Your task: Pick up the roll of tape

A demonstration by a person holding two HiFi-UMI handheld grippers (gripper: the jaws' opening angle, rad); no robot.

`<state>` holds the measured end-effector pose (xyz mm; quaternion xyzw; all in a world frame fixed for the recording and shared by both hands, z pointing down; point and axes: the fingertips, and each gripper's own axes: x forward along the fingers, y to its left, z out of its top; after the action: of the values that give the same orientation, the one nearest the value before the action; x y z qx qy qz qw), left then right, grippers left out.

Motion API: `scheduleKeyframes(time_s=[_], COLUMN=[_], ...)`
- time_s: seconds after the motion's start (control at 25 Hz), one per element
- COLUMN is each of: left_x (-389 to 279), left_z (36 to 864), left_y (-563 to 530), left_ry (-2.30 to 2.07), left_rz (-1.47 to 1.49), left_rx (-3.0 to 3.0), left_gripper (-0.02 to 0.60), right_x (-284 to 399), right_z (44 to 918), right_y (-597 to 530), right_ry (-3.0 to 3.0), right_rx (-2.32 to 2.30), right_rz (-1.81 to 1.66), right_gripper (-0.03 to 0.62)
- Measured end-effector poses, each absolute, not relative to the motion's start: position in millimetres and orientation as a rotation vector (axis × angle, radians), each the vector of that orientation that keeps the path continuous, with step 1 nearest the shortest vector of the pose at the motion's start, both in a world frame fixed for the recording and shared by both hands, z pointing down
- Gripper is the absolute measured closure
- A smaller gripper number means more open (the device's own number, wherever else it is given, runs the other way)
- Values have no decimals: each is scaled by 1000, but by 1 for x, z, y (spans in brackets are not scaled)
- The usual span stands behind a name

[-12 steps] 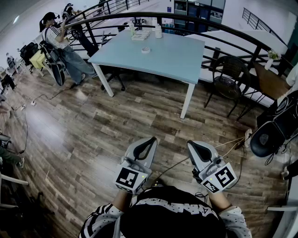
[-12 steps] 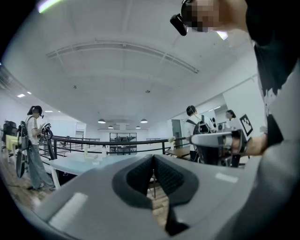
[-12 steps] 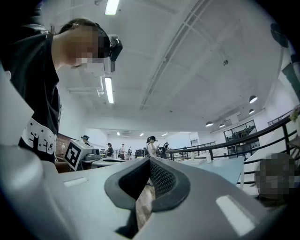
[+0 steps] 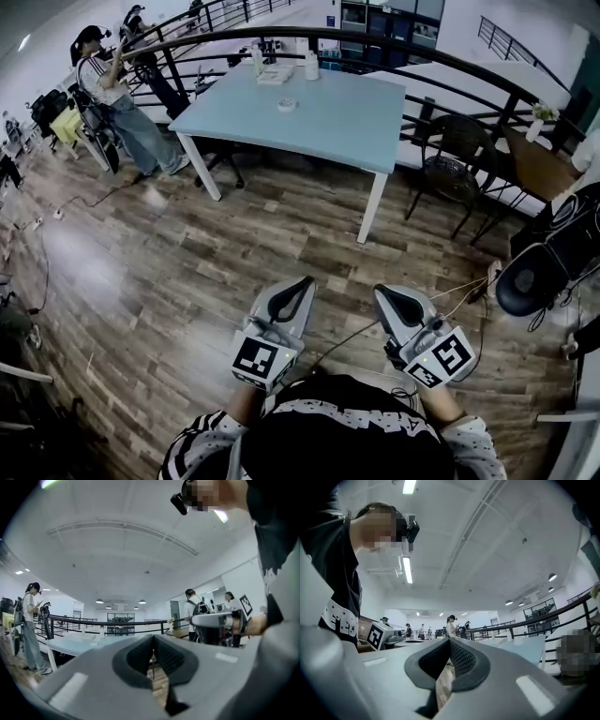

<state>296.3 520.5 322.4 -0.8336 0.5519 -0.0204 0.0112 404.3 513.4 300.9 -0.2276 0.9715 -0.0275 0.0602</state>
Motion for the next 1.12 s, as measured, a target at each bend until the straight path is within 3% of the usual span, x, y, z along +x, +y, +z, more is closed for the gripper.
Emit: scheduleKeyframes(time_s=[1.12], left_x=[183], left_z=[340], left_y=[514], left_ry=[1995], left_rz=[-94], left_rx=[-2402], left_gripper=[581], right_x=[303], right_z=[318], right_y=[466], right_ry=[3008], right_rx=[-470], right_rz=[-143], right_gripper=[592])
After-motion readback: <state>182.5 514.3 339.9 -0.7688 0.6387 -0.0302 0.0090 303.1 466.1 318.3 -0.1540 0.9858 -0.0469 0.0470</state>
